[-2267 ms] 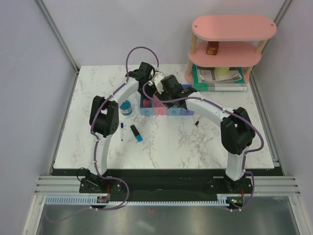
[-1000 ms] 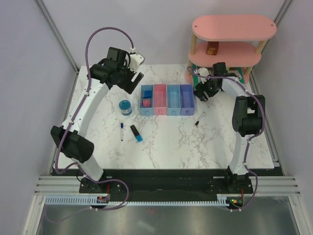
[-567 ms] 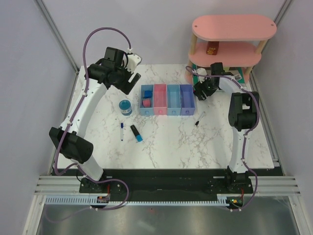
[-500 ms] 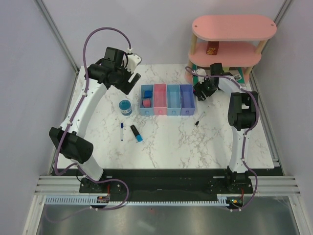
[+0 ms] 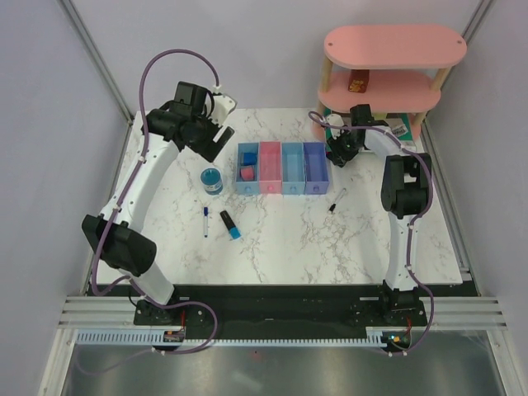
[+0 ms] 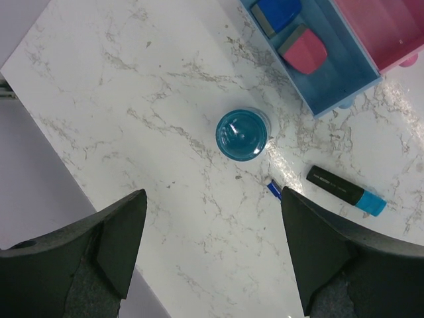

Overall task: Sort the stationery into containers
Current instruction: Pick up the pen from the center of the board.

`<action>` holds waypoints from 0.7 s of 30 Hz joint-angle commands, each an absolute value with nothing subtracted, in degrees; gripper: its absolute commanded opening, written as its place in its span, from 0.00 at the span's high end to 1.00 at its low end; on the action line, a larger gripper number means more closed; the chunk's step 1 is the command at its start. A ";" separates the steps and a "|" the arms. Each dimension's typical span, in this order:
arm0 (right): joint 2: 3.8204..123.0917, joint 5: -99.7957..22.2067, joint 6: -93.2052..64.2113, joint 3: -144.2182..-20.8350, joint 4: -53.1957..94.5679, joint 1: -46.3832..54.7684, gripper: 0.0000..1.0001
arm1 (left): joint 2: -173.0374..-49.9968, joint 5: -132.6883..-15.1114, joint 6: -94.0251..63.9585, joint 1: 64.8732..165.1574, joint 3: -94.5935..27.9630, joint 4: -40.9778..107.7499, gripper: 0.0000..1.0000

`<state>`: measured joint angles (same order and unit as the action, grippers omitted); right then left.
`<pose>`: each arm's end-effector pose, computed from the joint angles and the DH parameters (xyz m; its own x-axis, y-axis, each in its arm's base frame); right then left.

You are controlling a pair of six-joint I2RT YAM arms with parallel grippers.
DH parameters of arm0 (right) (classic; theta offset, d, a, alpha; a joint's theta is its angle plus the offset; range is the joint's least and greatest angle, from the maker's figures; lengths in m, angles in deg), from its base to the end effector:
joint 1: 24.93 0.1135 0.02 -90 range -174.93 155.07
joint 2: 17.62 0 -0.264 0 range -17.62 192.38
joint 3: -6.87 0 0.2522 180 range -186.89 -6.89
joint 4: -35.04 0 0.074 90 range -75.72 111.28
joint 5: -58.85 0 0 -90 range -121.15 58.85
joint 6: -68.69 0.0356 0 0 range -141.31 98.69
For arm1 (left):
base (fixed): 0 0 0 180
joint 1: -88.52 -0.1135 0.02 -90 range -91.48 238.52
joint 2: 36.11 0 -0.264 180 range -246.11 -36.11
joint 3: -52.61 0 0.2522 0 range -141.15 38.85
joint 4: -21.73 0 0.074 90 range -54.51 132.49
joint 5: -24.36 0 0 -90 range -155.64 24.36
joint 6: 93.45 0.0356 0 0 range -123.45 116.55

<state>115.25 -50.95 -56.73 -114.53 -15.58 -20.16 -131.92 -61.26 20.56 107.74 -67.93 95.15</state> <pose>0.4944 0.0534 0.1618 -0.5807 -0.5957 -0.5549 -0.7029 0.7108 -0.0273 0.3296 -0.1120 0.3994 -0.5337 0.6157 -0.5797 0.5450 0.7746 0.3210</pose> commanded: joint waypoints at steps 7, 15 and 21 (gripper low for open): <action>110.62 -46.54 -59.45 -101.93 -16.07 -20.89 0.85 | -125.76 -63.09 22.56 106.97 -58.71 93.15 0.11; 99.82 -43.55 -58.93 -91.80 -16.16 -22.47 0.91 | -123.92 -65.02 21.42 106.80 -55.89 91.83 0.11; 90.94 -43.37 -53.75 -88.63 -18.09 -23.62 0.93 | -122.34 -68.27 21.50 106.80 -52.21 91.22 0.11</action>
